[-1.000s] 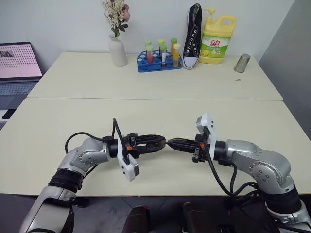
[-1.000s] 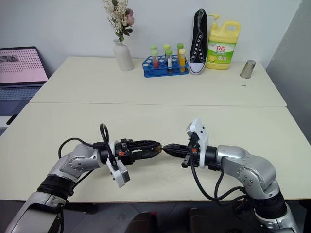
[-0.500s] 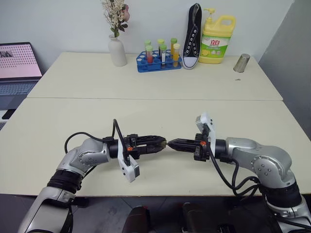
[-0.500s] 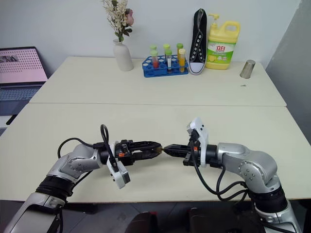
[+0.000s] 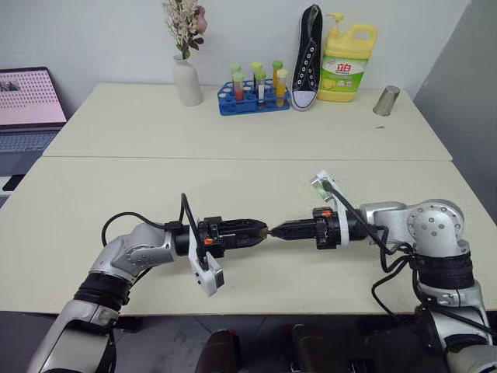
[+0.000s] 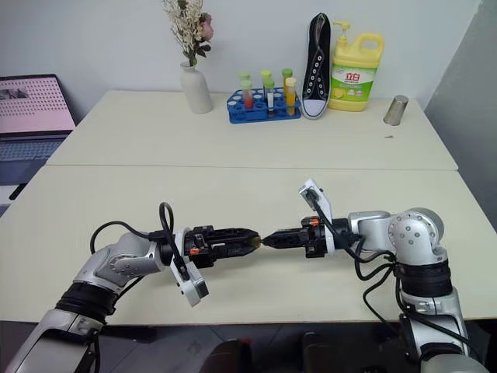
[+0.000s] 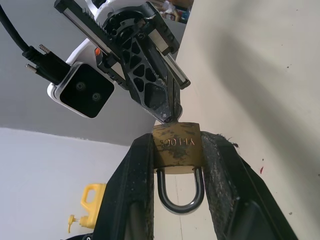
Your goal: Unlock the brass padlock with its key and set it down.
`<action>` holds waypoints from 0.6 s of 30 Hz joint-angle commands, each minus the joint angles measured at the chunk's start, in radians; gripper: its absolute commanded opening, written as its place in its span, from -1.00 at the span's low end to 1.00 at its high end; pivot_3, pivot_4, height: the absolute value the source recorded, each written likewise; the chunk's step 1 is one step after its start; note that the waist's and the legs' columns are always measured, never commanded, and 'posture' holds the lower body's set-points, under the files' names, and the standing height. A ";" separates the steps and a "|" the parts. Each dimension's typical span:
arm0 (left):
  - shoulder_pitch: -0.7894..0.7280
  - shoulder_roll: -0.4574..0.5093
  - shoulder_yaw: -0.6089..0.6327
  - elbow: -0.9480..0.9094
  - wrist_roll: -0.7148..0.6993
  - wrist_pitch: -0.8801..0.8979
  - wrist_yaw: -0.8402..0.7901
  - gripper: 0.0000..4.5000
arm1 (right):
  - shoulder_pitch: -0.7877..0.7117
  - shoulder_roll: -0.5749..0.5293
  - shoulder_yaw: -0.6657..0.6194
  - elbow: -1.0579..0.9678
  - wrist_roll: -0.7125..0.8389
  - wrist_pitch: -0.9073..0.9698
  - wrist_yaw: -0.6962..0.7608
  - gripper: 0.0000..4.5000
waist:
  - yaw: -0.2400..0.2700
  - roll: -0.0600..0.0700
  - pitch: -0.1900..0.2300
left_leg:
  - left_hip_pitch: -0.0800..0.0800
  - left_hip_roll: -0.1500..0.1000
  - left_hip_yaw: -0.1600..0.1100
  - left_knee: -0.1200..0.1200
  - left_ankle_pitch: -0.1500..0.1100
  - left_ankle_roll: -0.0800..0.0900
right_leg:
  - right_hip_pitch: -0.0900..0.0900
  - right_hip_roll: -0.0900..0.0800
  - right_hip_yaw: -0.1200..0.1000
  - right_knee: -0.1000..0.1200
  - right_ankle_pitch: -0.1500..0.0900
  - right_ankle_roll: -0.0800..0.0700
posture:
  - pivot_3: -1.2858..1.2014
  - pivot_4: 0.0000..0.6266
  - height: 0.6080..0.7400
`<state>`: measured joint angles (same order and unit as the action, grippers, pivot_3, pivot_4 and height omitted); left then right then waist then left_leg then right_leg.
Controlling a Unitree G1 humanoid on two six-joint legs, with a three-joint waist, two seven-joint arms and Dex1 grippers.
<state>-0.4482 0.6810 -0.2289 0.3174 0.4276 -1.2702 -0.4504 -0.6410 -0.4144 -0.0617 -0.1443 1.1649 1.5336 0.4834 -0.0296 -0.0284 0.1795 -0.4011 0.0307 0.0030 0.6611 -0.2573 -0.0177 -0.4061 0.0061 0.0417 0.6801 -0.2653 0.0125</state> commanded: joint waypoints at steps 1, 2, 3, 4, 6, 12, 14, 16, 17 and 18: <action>0.004 0.009 0.018 -0.045 0.017 0.001 0.024 -0.57 | -0.048 0.045 -0.066 0.037 0.068 0.071 -0.051 -1.00 | 0.000 0.000 0.000 | 0.000 0.000 0.000 0.000 0.000 0.000 | 0.000 0.000 0.000 0.000 0.000 0.000 | 0.03 -0.52 1.00; 0.005 0.010 0.019 -0.048 0.021 0.002 0.028 -0.57 | -0.054 0.051 -0.072 0.053 0.079 0.078 -0.067 -1.00 | 0.000 0.000 0.000 | 0.000 0.000 0.000 0.000 0.000 0.000 | 0.000 0.000 0.000 0.000 0.000 0.000 | 0.03 -0.52 1.00; 0.005 0.011 0.019 -0.050 0.024 0.003 0.031 -0.57 | -0.057 0.053 -0.074 0.063 0.091 0.081 -0.081 -1.00 | -0.001 0.000 0.000 | 0.000 0.000 0.000 0.000 0.000 0.000 | 0.000 0.000 0.000 0.000 0.000 0.000 | 0.03 -0.52 1.00; 0.005 0.012 0.019 -0.051 0.026 0.004 0.034 -0.57 | -0.059 0.054 -0.075 0.070 0.102 0.081 -0.093 -1.00 | -0.001 0.000 0.000 | 0.000 0.000 0.000 0.000 0.000 0.000 | 0.000 0.000 0.000 0.000 0.000 0.000 | 0.03 -0.52 1.00; 0.008 0.017 0.018 -0.060 0.027 0.007 0.039 -0.57 | -0.066 0.052 -0.074 0.085 0.125 0.081 -0.117 -1.00 | -0.002 0.000 0.000 | 0.000 0.000 0.000 0.000 0.000 0.000 | 0.000 0.000 0.000 0.000 0.000 0.000 | 0.03 -0.52 1.00; 0.011 0.026 0.009 -0.090 0.019 0.025 0.042 -0.57 | -0.071 0.036 -0.051 0.104 0.203 0.081 -0.166 -1.00 | -0.002 0.000 0.000 | 0.000 0.000 0.000 0.000 0.000 0.000 | 0.000 0.000 0.000 0.000 0.000 0.000 | 0.03 -0.52 1.00; 0.009 0.025 0.009 -0.095 0.019 0.033 0.042 -0.57 | -0.069 0.038 -0.052 0.109 0.218 0.081 -0.188 -1.00 | -0.002 0.000 0.000 | 0.000 0.000 0.000 0.000 0.000 0.000 | 0.000 0.000 0.000 0.000 0.000 0.000 | 0.03 -0.52 1.00; 0.007 0.023 0.008 -0.101 0.019 0.043 0.041 -0.57 | -0.062 0.031 -0.048 0.106 0.236 0.081 -0.199 -1.00 | -0.002 0.000 0.000 | 0.000 0.000 0.000 0.000 0.000 0.000 | 0.000 0.000 0.000 0.000 0.000 0.000 | 0.03 -0.52 1.00; 0.005 0.022 0.008 -0.100 0.019 0.049 0.041 -0.57 | -0.061 0.028 -0.047 0.095 0.239 0.081 -0.194 -1.00 | -0.002 0.000 0.000 | 0.000 0.000 0.000 0.000 0.000 0.000 | 0.000 0.000 0.000 0.000 0.000 0.000 | 0.03 -0.52 1.00; 0.003 0.021 0.008 -0.098 0.019 0.055 0.042 -0.57 | -0.060 0.029 -0.047 0.083 0.245 0.081 -0.192 -1.00 | -0.002 0.000 0.000 | 0.000 0.000 0.000 0.000 0.000 0.000 | 0.000 0.000 0.000 0.000 0.000 0.000 | 0.03 -0.52 1.00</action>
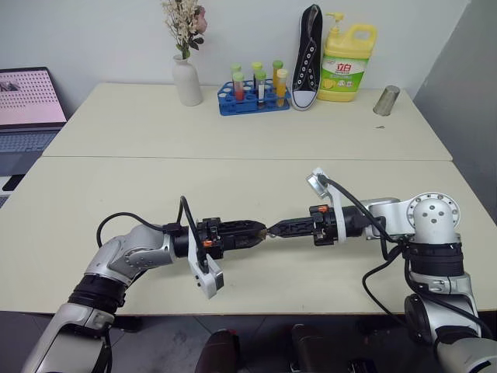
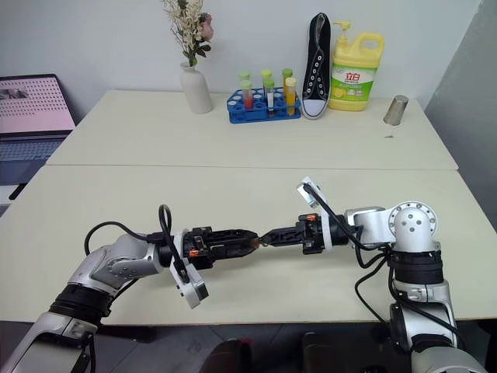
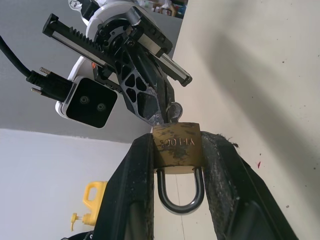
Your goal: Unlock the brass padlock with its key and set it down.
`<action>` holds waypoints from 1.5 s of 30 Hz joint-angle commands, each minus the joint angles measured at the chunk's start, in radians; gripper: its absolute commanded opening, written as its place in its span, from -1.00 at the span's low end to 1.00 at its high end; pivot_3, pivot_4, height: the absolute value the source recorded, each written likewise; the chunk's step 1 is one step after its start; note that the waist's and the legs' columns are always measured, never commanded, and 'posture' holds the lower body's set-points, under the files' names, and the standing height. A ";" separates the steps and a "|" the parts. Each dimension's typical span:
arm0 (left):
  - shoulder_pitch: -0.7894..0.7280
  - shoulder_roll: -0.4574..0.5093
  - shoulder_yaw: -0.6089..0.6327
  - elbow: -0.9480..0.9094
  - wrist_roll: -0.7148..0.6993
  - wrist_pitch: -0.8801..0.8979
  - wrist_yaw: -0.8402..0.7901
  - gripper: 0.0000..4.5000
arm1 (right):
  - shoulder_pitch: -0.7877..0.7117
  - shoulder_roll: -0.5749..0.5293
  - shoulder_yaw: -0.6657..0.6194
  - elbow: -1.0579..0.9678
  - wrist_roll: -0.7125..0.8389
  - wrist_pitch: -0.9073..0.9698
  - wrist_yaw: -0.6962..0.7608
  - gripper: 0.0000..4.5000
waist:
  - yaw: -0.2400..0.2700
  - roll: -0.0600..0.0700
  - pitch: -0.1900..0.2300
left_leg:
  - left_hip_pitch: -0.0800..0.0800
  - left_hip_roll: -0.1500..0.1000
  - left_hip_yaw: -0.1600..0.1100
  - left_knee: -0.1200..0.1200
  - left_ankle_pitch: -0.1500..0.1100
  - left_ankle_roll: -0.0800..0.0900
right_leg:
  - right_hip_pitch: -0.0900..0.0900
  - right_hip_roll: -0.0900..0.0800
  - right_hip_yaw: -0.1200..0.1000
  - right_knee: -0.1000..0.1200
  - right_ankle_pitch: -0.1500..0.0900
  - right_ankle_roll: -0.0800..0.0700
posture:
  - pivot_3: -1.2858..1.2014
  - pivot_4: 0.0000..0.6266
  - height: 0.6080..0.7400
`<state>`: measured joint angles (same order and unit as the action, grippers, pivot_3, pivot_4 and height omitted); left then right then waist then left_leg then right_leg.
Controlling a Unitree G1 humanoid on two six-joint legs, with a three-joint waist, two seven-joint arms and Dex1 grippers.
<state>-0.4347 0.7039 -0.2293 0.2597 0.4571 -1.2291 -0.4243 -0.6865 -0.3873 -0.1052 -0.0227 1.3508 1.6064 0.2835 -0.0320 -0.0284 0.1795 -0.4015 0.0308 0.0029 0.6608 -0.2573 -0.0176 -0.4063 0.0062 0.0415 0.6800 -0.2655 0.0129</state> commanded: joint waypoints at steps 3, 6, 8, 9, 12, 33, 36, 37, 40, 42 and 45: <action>-0.012 -0.004 0.008 -0.033 -0.007 0.019 0.020 -0.57 | -0.008 0.002 0.002 -0.083 0.051 -0.004 0.024 -1.00 | 0.000 0.000 0.000 | 0.000 0.000 0.000 0.000 0.000 0.000 | 0.000 0.000 0.000 0.000 0.000 0.000 | 0.03 -0.52 1.00; -0.007 -0.004 0.010 -0.028 -0.003 0.017 0.026 -0.57 | 0.009 -0.010 0.018 -0.150 0.030 -0.039 0.066 -1.00 | 0.000 0.000 0.000 | 0.000 0.000 0.000 0.000 0.000 0.000 | 0.000 0.000 0.000 0.000 0.000 0.001 | 0.03 -0.52 1.00; -0.005 -0.002 0.010 -0.025 -0.001 0.017 0.032 -0.57 | 0.031 -0.040 0.056 -0.218 -0.021 -0.081 0.103 -0.92 | 0.000 0.000 0.000 | 0.000 0.000 0.000 0.000 0.000 0.000 | 0.000 0.000 0.000 0.000 0.000 0.001 | 0.03 -0.52 1.00; -0.004 -0.001 0.009 -0.025 0.000 0.017 0.035 -0.57 | 0.042 -0.054 0.076 -0.249 -0.053 -0.106 0.120 -0.83 | 0.000 0.000 0.000 | 0.000 0.000 0.000 0.000 0.000 0.000 | 0.000 0.000 0.000 0.000 -0.001 0.001 | 0.03 -0.52 1.00; -0.002 0.001 0.009 -0.021 0.002 0.017 0.039 -0.57 | 0.073 -0.091 0.120 -0.310 -0.132 -0.185 0.181 -0.45 | 0.000 0.000 0.000 | 0.000 0.000 0.000 0.000 0.000 0.000 | 0.000 0.000 0.000 0.000 -0.002 0.004 | 0.03 -0.52 1.00; -0.003 0.014 0.006 0.008 0.006 0.006 0.058 -0.57 | 0.180 -0.126 0.208 -0.365 -0.390 -0.459 0.344 -0.09 | 0.001 0.000 0.000 | 0.000 0.000 0.000 0.000 0.000 0.000 | 0.000 0.000 0.000 0.000 -0.002 0.004 | 0.03 -0.52 1.00; -0.002 0.015 0.006 0.010 0.005 0.006 0.058 -0.57 | 0.179 -0.122 0.209 -0.363 -0.392 -0.456 0.346 -0.17 | 0.002 0.000 0.000 | 0.000 0.000 0.000 0.000 0.000 0.000 | 0.000 0.000 0.000 0.000 -0.002 0.004 | 0.03 -0.52 1.00; -0.001 0.014 0.006 0.010 0.005 0.007 0.059 -0.57 | 0.179 -0.123 0.209 -0.363 -0.394 -0.456 0.347 -0.26 | 0.002 0.000 0.000 | 0.000 0.000 0.000 0.000 0.000 0.000 | 0.000 0.000 0.000 0.000 -0.002 0.004 | 0.03 -0.52 1.00; 0.000 0.014 0.006 0.011 0.003 0.008 0.059 -0.57 | 0.179 -0.121 0.209 -0.362 -0.396 -0.454 0.350 -0.66 | 0.002 0.000 0.000 | 0.000 0.000 0.000 0.000 0.000 0.000 | 0.000 0.000 0.000 0.000 -0.002 0.004 | 0.03 -0.52 1.00; 0.000 0.013 0.006 0.013 0.005 0.008 0.060 -0.57 | 0.179 -0.120 0.208 -0.361 -0.396 -0.452 0.352 -0.99 | 0.002 0.000 0.000 | 0.000 0.000 0.000 0.000 0.000 0.000 | 0.000 0.000 0.000 0.000 -0.002 0.004 | 0.03 -0.52 1.00; 0.001 0.013 0.007 0.014 0.006 0.006 0.061 -0.57 | 0.178 -0.120 0.208 -0.363 -0.400 -0.450 0.357 -1.00 | 0.002 0.000 0.000 | 0.000 0.000 0.000 0.000 0.000 0.000 | 0.000 0.000 0.000 0.000 -0.002 0.004 | 0.03 -0.52 1.00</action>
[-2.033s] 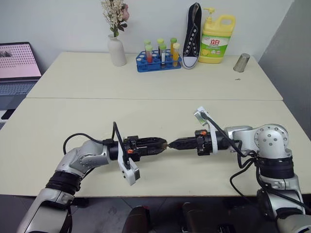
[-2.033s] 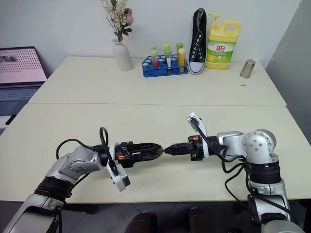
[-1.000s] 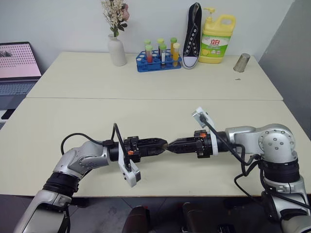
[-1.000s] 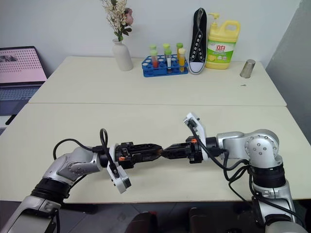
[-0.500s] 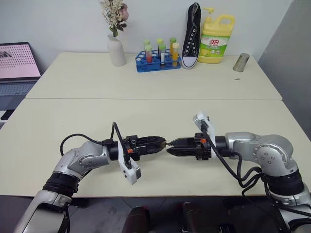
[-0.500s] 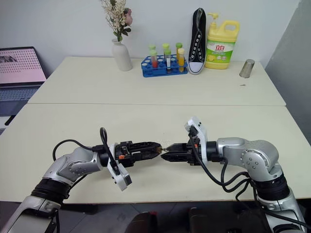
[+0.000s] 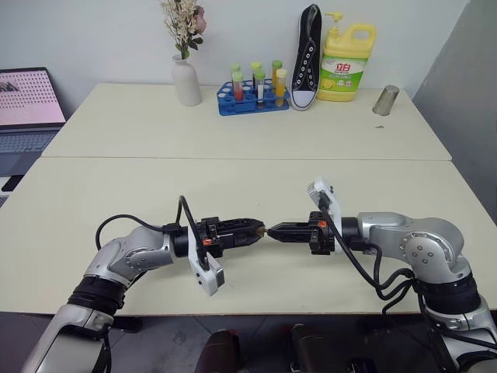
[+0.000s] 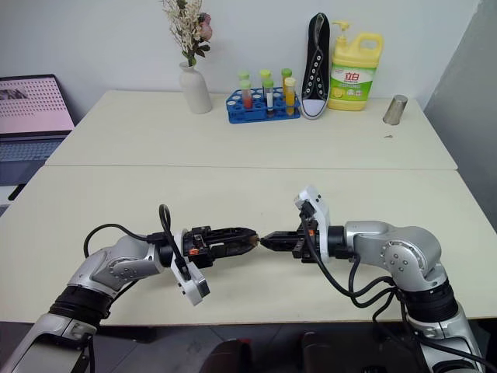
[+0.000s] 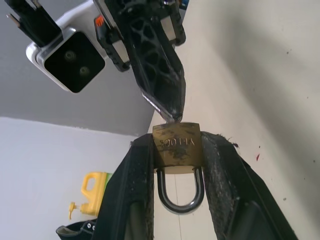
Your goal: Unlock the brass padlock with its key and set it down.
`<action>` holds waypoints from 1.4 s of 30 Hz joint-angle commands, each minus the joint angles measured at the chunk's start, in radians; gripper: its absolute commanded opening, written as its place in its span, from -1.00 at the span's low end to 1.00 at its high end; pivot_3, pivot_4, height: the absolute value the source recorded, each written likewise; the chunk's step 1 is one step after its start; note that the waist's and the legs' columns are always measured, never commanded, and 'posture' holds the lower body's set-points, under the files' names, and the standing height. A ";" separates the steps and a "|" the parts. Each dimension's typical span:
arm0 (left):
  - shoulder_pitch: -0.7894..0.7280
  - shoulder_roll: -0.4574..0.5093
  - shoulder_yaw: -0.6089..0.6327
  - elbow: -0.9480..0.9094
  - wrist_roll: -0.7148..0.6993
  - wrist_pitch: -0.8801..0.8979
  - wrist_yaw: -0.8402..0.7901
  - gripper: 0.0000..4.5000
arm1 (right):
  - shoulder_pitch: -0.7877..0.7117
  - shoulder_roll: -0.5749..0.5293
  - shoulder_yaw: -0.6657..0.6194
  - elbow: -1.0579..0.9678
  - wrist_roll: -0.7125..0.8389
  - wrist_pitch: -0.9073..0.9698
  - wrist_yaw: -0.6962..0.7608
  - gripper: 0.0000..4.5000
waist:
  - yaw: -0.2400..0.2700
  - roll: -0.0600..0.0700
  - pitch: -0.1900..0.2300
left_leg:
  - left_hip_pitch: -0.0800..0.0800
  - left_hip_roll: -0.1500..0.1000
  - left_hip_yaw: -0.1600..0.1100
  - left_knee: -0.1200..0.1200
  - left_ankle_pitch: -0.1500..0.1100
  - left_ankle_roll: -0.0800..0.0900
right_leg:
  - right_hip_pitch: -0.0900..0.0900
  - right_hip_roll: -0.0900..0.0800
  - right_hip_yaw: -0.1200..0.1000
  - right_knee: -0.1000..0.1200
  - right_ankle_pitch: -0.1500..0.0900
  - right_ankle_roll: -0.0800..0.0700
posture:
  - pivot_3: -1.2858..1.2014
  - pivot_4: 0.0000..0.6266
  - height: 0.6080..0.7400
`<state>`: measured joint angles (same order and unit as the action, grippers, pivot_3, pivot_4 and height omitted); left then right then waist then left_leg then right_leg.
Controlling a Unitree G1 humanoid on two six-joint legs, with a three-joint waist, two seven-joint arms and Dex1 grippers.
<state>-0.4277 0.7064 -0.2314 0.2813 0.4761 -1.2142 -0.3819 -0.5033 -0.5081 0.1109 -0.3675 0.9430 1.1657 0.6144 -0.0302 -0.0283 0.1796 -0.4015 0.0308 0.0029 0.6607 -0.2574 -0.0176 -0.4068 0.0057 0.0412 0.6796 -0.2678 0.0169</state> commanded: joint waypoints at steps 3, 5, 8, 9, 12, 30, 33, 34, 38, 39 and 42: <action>-0.005 0.008 0.009 -0.006 -0.011 -0.010 0.020 -0.57 | -0.006 0.000 -0.008 -0.018 0.009 -0.007 0.030 -1.00 | 0.000 0.000 0.000 | 0.000 0.000 0.000 0.000 0.000 0.000 | 0.000 0.000 0.000 0.000 0.000 0.000 | 0.03 -0.52 1.00; -0.005 0.008 0.009 -0.005 -0.009 -0.011 0.021 -0.57 | -0.007 0.002 -0.012 -0.016 0.014 -0.003 0.032 -1.00 | 0.000 0.000 0.000 | 0.000 0.000 0.000 0.000 0.000 0.000 | 0.000 0.000 0.000 0.000 0.000 0.000 | 0.03 -0.52 1.00; -0.005 0.008 0.008 -0.005 -0.005 -0.017 0.021 -0.57 | -0.022 0.015 -0.039 0.003 0.057 0.039 0.025 -1.00 | 0.000 0.000 0.000 | 0.000 0.000 0.000 0.000 0.000 0.000 | 0.000 0.000 0.000 0.000 0.000 0.000 | 0.03 -0.52 1.00; -0.005 0.008 0.008 -0.004 -0.004 -0.019 0.021 -0.57 | -0.028 0.018 -0.048 0.009 0.069 0.052 0.023 -1.00 | 0.000 0.000 0.000 | 0.000 0.000 0.000 0.000 0.000 0.000 | 0.000 0.000 0.000 0.000 0.000 0.000 | 0.03 -0.52 1.00; -0.004 0.008 0.005 -0.006 0.000 -0.028 0.020 -0.57 | -0.058 0.044 -0.092 0.057 0.131 0.132 -0.011 -1.00 | 0.000 0.000 0.000 | 0.000 0.000 0.000 0.000 0.000 0.000 | 0.000 0.000 0.000 0.000 0.002 -0.004 | 0.03 -0.52 1.00; 0.025 0.003 0.007 -0.037 0.040 -0.035 0.052 -0.57 | -0.196 0.139 -0.223 0.357 0.465 0.449 -0.335 -1.00 | -0.002 0.000 0.000 | 0.000 0.000 0.000 0.000 0.000 0.000 | 0.000 0.000 0.000 0.000 0.002 -0.004 | 0.03 -0.52 1.00; 0.029 0.005 0.007 -0.040 0.039 -0.026 0.059 -0.57 | -0.196 0.146 -0.221 0.335 0.477 0.448 -0.345 -1.00 | -0.002 0.000 0.000 | 0.000 0.000 0.000 0.000 0.000 0.000 | 0.000 0.000 0.000 0.000 0.002 -0.004 | 0.03 -0.52 1.00; 0.029 0.005 0.006 -0.042 0.040 -0.025 0.060 -0.57 | -0.189 0.147 -0.220 0.310 0.474 0.438 -0.334 -1.00 | -0.002 0.000 0.000 | 0.000 0.000 0.000 0.000 0.000 0.000 | 0.000 0.000 0.000 0.000 0.002 -0.004 | 0.03 -0.52 1.00; 0.028 0.009 0.004 -0.039 0.038 -0.018 0.066 -0.57 | -0.165 0.152 -0.216 0.241 0.448 0.393 -0.319 -0.92 | -0.002 0.000 0.000 | 0.000 0.000 0.000 0.000 0.000 0.000 | 0.000 0.000 0.000 0.000 0.002 -0.003 | 0.03 -0.52 1.00; 0.027 0.010 0.004 -0.038 0.037 -0.016 0.067 -0.57 | -0.161 0.148 -0.209 0.220 0.430 0.377 -0.308 -0.83 | -0.002 0.000 0.000 | 0.000 0.000 0.000 0.000 0.000 0.000 | 0.000 0.000 0.000 0.000 0.002 -0.003 | 0.03 -0.52 1.00; 0.020 0.012 0.005 -0.031 0.031 -0.012 0.068 -0.57 | -0.122 0.105 -0.167 0.123 0.348 0.308 -0.254 -0.41 | -0.002 0.000 0.000 | -0.001 0.000 0.000 0.000 0.000 0.000 | 0.000 0.000 0.000 0.000 0.001 -0.002 | 0.03 -0.52 1.00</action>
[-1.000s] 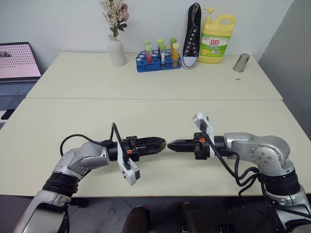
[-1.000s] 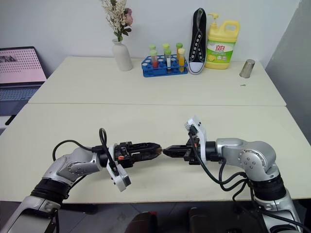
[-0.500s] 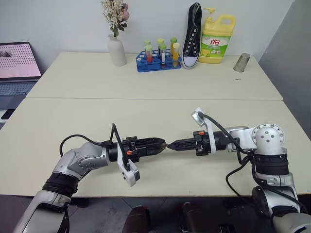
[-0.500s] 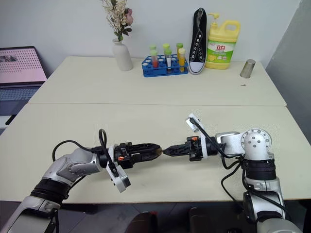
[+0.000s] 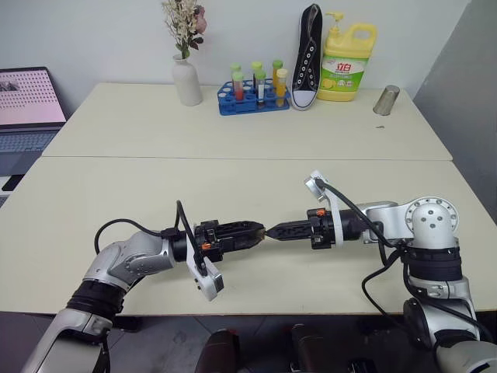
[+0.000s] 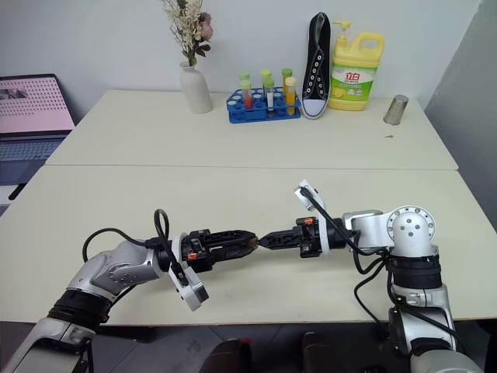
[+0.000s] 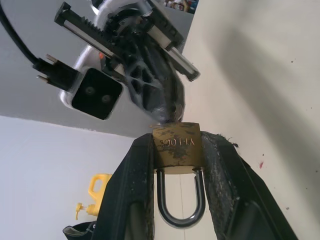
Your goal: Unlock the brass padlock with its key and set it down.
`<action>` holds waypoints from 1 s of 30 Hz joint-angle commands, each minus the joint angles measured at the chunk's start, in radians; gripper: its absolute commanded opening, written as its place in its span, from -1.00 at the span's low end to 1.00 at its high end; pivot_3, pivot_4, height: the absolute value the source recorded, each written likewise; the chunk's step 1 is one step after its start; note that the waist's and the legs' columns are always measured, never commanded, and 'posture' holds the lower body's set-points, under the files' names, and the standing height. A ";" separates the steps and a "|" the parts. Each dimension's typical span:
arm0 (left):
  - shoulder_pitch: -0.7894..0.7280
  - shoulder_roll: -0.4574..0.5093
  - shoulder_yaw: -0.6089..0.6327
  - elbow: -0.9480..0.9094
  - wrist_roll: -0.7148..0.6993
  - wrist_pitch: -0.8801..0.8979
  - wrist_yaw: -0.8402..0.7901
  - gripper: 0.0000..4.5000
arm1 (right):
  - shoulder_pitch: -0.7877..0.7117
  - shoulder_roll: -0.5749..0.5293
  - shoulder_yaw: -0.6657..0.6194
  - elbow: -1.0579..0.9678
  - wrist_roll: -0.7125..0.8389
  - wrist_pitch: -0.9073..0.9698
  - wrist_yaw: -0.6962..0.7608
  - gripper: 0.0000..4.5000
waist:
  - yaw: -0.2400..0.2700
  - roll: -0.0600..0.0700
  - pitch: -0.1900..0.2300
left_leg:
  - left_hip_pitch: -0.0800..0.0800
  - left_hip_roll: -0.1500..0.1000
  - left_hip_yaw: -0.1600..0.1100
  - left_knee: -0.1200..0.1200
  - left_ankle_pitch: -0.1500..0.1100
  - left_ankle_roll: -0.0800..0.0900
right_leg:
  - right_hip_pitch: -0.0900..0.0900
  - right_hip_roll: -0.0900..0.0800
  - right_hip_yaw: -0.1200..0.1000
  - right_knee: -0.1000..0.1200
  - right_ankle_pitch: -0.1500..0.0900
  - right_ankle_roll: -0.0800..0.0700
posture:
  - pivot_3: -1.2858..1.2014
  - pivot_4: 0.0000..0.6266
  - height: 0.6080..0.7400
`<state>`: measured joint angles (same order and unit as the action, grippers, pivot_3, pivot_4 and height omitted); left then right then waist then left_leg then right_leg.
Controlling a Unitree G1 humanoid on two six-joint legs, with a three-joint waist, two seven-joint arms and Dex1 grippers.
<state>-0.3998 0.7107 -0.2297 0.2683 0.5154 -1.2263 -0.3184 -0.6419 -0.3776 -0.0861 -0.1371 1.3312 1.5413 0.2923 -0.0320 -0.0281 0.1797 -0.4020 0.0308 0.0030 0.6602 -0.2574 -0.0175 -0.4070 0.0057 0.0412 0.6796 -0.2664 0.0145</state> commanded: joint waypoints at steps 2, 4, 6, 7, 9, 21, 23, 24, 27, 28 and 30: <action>-0.015 0.006 0.004 -0.020 -0.022 0.004 0.005 -0.57 | 0.050 -0.083 0.069 -0.176 -0.106 -0.129 0.144 -0.06 | 0.001 0.000 0.000 | 0.000 0.000 0.000 0.000 0.000 0.000 | 0.000 0.000 0.000 0.000 -0.001 0.002 | 0.03 -0.52 1.00; -0.017 0.007 0.002 -0.017 -0.027 0.003 0.005 -0.57 | 0.082 -0.207 0.178 -0.262 -0.273 -0.295 0.299 0.26 | 0.003 0.000 0.000 | 0.000 0.000 0.000 0.000 0.000 0.000 | 0.000 0.000 0.000 -0.001 -0.002 0.003 | 0.03 -0.52 1.00; -0.020 0.006 0.000 -0.014 -0.028 0.006 0.005 -0.57 | 0.107 -0.256 0.227 -0.287 -0.376 -0.414 0.371 0.60 | 0.003 0.000 0.000 | 0.000 -0.001 0.000 0.000 0.000 0.000 | 0.000 -0.001 -0.001 -0.001 -0.002 0.003 | 0.03 -0.52 1.00; -0.021 0.005 0.000 -0.013 -0.029 0.008 0.005 -0.57 | 0.117 -0.251 0.233 -0.282 -0.409 -0.455 0.370 0.76 | 0.002 0.000 0.000 | 0.000 -0.001 0.000 0.000 0.000 0.000 | 0.000 -0.001 0.000 -0.001 -0.002 0.003 | 0.03 -0.52 1.00; -0.023 0.002 -0.001 -0.013 -0.032 0.012 0.005 -0.57 | 0.136 -0.221 0.233 -0.271 -0.447 -0.499 0.351 1.00 | -0.002 0.000 0.000 | 0.000 0.000 0.000 0.000 0.000 0.000 | 0.000 -0.001 0.000 -0.001 -0.002 0.003 | 0.03 -0.52 1.00; -0.031 0.003 -0.012 -0.011 -0.043 0.018 0.002 -0.57 | 0.157 -0.055 0.225 -0.262 -0.445 -0.470 0.287 1.00 | 0.001 0.000 0.000 | 0.000 0.000 0.000 0.000 0.000 0.000 | 0.000 -0.001 0.000 0.000 -0.002 0.003 | 0.03 -0.52 1.00; -0.032 0.004 -0.012 -0.010 -0.044 0.018 0.001 -0.57 | 0.155 -0.047 0.226 -0.260 -0.448 -0.464 0.287 1.00 | 0.001 0.000 0.000 | 0.000 0.000 0.000 0.000 0.000 0.000 | 0.000 -0.001 0.000 0.000 -0.002 0.003 | 0.03 -0.52 1.00; -0.033 0.005 -0.013 -0.011 -0.044 0.018 0.001 -0.57 | 0.154 -0.045 0.226 -0.260 -0.449 -0.460 0.287 1.00 | 0.001 0.000 0.000 | 0.000 0.000 0.000 0.000 0.000 0.000 | 0.000 -0.001 0.000 0.000 -0.002 0.003 | 0.03 -0.52 1.00; -0.032 0.005 -0.014 -0.014 -0.045 0.021 0.001 -0.57 | 0.151 -0.031 0.236 -0.245 -0.461 -0.456 0.282 1.00 | 0.001 0.000 0.000 | 0.000 0.000 0.000 0.000 0.000 0.000 | 0.000 -0.001 0.000 0.000 -0.002 0.003 | 0.03 -0.52 1.00; -0.031 0.005 -0.013 -0.017 -0.046 0.024 0.001 -0.57 | 0.148 -0.027 0.240 -0.239 -0.466 -0.454 0.281 0.93 | 0.001 0.000 0.000 | 0.000 0.000 0.000 0.000 0.000 0.000 | 0.000 -0.001 0.000 0.000 -0.002 0.003 | 0.03 -0.52 1.00; -0.030 0.004 -0.012 -0.019 -0.046 0.028 0.001 -0.57 | 0.145 -0.023 0.241 -0.233 -0.470 -0.452 0.281 0.75 | 0.001 0.000 0.000 | 0.000 0.000 0.000 0.000 0.000 0.000 | 0.000 -0.001 0.000 0.000 -0.002 0.003 | 0.03 -0.52 1.00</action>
<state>-0.4159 0.7112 -0.2483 0.2734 0.5062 -1.2022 -0.3202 -0.4824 -0.4079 0.1597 -0.3591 0.8631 1.0917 0.5705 -0.0313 -0.0279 0.1798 -0.4016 0.0307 0.0033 0.6605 -0.2574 -0.0176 -0.4071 0.0050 0.0409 0.6796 -0.2681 0.0173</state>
